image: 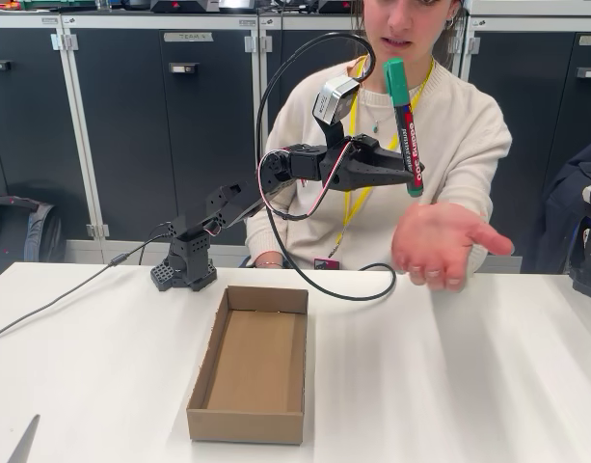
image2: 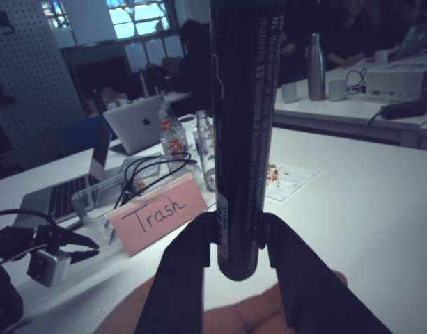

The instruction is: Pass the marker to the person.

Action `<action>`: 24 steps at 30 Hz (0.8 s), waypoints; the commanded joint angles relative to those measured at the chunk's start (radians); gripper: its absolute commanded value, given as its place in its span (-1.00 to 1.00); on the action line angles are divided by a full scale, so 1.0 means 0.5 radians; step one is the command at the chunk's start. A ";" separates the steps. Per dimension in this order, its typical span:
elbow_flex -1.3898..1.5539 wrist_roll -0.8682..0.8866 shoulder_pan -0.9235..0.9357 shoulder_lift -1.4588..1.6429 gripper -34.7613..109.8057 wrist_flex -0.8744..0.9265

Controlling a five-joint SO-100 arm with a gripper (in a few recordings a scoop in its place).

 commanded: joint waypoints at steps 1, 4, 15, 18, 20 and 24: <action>-0.107 0.000 -0.012 0.021 -0.59 -0.025; -0.110 -0.009 0.003 -0.034 -0.59 -0.049; 0.221 -0.015 0.123 0.074 -0.59 -0.025; 0.331 -0.025 0.193 0.114 -0.59 -0.129; 0.344 -0.025 0.221 0.114 -0.59 -0.150; 0.356 -0.003 0.236 0.107 -0.59 -0.160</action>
